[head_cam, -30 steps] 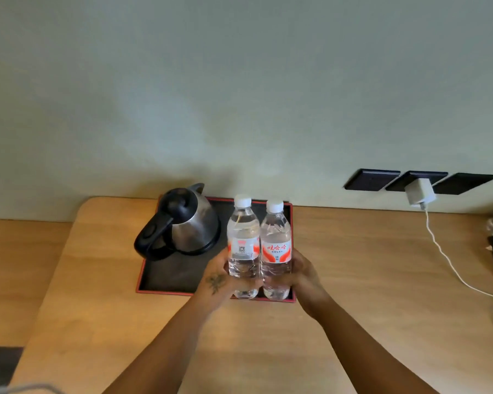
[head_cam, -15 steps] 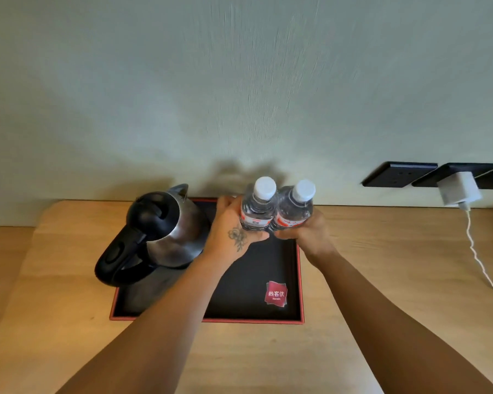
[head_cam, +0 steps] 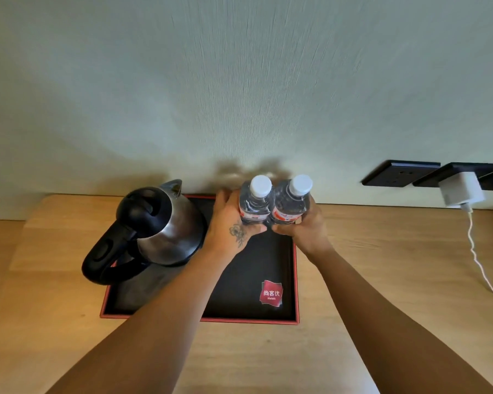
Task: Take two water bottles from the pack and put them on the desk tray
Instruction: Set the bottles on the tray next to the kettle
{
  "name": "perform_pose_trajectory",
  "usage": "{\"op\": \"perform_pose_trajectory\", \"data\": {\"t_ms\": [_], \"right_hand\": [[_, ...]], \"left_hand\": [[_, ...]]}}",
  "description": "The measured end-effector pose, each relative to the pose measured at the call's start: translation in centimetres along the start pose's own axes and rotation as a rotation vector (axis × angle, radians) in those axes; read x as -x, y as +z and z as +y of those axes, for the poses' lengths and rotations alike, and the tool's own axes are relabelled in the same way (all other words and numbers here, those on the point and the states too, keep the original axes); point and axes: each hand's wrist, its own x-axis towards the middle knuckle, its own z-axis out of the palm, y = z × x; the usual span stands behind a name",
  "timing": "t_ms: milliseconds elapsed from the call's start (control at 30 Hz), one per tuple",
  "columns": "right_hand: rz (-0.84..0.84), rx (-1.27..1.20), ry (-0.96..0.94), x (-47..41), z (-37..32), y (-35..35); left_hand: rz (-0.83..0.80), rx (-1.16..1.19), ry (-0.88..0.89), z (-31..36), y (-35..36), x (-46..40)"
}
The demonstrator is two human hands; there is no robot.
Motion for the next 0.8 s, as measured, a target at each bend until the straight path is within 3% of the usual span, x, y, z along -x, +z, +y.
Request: {"op": "perform_pose_trajectory", "data": {"t_ms": [200, 333, 467, 600, 800], "right_hand": [[-0.042, 0.135, -0.158, 2.2, -2.8, -2.9], [-0.030, 0.153, -0.341, 4.2, -7.0, -5.0], [-0.092, 0.282, -0.434, 4.1, -9.6, -5.2], [-0.068, 0.311, -0.367, 3.6, -10.2, -4.9], [-0.085, 0.327, -0.361, 3.5, -10.3, -4.9]], "left_hand": [[-0.021, -0.049, 0.100, 2.1, -3.2, 2.1], [-0.022, 0.001, 0.310, 5.6, -7.7, 3.4], [-0.160, -0.116, 0.450, 8.8, -10.5, 2.4], [-0.220, -0.173, 0.439, 10.3, -10.8, 2.2], [-0.071, -0.216, 0.384, 10.4, -10.5, 2.4]]}}
